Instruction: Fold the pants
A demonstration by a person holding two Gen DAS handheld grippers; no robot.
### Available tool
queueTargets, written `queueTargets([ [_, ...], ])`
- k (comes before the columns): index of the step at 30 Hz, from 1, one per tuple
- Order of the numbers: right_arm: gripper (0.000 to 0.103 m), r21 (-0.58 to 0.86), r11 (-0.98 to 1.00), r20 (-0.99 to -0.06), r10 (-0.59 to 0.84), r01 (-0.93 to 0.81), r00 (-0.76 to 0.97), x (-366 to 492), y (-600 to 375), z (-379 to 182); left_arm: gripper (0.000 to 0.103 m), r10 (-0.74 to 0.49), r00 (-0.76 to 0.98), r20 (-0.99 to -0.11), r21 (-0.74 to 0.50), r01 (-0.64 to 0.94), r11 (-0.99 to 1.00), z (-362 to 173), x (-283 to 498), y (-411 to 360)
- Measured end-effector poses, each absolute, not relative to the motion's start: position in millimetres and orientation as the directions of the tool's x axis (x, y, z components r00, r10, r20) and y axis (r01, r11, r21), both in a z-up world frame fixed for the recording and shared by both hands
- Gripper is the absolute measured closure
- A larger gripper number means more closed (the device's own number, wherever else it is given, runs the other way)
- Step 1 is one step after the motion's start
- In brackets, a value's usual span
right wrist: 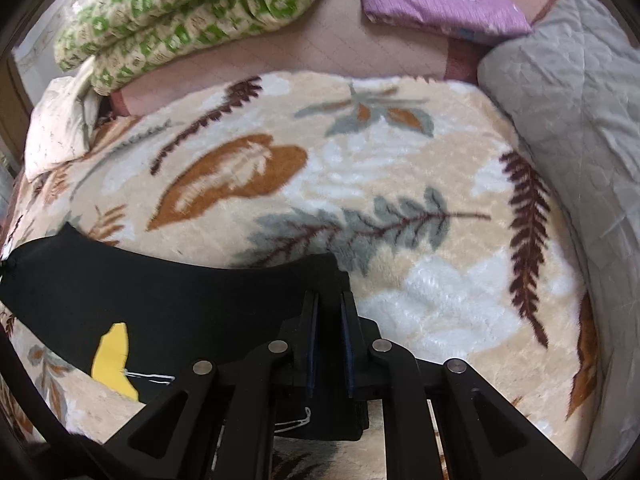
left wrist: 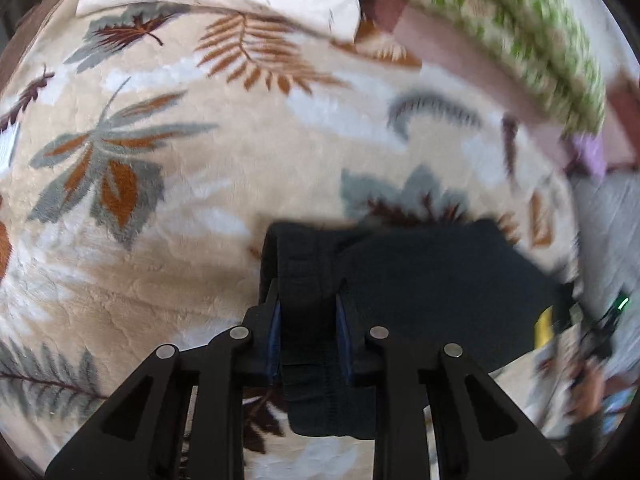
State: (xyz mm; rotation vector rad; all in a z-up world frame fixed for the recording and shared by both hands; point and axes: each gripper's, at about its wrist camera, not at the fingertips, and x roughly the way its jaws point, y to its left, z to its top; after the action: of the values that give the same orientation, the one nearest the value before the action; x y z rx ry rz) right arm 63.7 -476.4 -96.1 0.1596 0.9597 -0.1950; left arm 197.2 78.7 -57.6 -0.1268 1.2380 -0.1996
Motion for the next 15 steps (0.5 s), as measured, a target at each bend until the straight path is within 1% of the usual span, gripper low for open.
queueTargets([
  [2, 0.089, 0.039, 0.968, -0.829, -0.108, 0.249, 0.549, 64.3, -477.6, -103.2, 0.079, -0.167, 0.33, -0.929, -0.137, 0.113, 0.984, -63.2, 195.2, 72.2],
  [4, 0.082, 0.052, 0.959, -0.83, -0.113, 0.279, 0.546, 63.5, -482.2, -108.2, 0.078, -0.145, 0.331, -0.932, -0.11, 0.122, 0.986, -65.4, 196.0, 68.9],
  [5, 0.075, 0.058, 0.954, -0.828, -0.118, 0.293, 0.548, 61.9, -484.7, -108.3, 0.077, -0.14, 0.331, -0.933, -0.1, 0.133, 0.986, -64.2, 196.4, 68.0],
  [6, 0.07, 0.073, 0.949, -0.829, -0.114, 0.308, 0.548, 59.8, -488.1, -107.8, 0.073, -0.143, 0.331, -0.933, -0.104, 0.132, 0.986, -61.2, 196.5, 69.9],
  [9, 0.07, 0.151, 0.93, -0.823, -0.069, 0.334, 0.563, 48.3, -498.2, -102.2, 0.067, -0.201, 0.322, -0.925, -0.175, 0.109, 0.979, -50.9, 193.1, 83.7],
  [10, 0.067, 0.17, 0.924, -0.816, -0.064, 0.344, 0.575, 40.6, -500.9, -96.0, 0.065, -0.22, 0.314, -0.923, -0.199, 0.099, 0.975, -47.4, 190.6, 89.2],
  [11, 0.067, 0.183, 0.919, -0.808, -0.061, 0.348, 0.586, 34.8, -503.2, -90.0, 0.063, -0.225, 0.313, -0.923, -0.207, 0.089, 0.974, -44.4, 187.5, 92.2],
  [15, 0.065, 0.272, 0.9, -0.756, -0.019, 0.34, 0.655, 6.8, -506.7, -55.3, 0.063, -0.229, 0.333, -0.915, -0.212, 0.087, 0.973, -21.5, 170.9, 93.0],
])
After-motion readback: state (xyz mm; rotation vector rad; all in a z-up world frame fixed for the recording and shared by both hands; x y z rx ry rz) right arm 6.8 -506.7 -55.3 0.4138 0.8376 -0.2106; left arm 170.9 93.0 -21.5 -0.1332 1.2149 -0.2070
